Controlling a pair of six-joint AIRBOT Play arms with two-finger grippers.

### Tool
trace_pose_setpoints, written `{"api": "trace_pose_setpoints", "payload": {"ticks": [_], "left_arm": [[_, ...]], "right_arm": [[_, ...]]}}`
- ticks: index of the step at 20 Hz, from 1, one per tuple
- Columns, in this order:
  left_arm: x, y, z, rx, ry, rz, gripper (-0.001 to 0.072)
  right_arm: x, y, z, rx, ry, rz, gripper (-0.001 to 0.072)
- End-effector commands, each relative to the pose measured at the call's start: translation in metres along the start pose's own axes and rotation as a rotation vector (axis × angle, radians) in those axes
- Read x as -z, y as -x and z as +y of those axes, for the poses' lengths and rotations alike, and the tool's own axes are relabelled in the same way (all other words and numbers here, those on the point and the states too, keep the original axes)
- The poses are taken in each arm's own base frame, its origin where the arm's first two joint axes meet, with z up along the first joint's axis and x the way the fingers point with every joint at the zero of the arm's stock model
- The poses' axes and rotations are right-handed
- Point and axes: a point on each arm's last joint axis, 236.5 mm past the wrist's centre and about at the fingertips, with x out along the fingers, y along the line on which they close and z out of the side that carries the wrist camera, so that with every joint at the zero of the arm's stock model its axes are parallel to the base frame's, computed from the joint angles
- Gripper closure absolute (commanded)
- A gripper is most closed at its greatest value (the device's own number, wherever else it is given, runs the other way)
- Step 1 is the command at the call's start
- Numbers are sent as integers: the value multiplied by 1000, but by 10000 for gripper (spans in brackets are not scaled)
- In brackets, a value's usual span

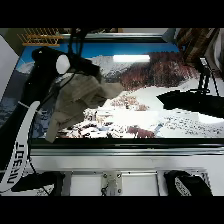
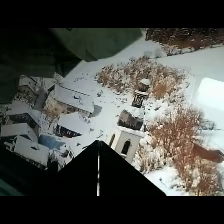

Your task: Fold the clothes and pants, and hang the long-sleeved shirts on hangers.

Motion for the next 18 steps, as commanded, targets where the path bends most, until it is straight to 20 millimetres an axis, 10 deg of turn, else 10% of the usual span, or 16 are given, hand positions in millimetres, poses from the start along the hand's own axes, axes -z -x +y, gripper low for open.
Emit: {"api": "trace_pose_setpoints", "payload": {"ticks": [1,7,8,9,10,16,18], "left_arm": [[-31,30,-103,155,-117,-136,705],[-7,-16,-246,344,-218,-177,704],[-1,-26,-248,344,-198,-157,551],[5,-33,-244,334,-178,-128,154],[10,-38,-230,311,-137,-86,-11],[49,-37,-13,-3,225,162,38],[87,-32,53,-103,364,214,37]], "right_arm": [[-33,13,-6,39,56,-141,684],[-70,71,-78,268,-61,-352,684],[-66,74,-85,281,-82,-341,684],[-61,76,-90,289,-95,-325,684],[-55,78,-94,294,-109,-305,684],[-22,66,-89,244,-145,-173,645],[-6,49,-84,205,-177,-125,198]]}}
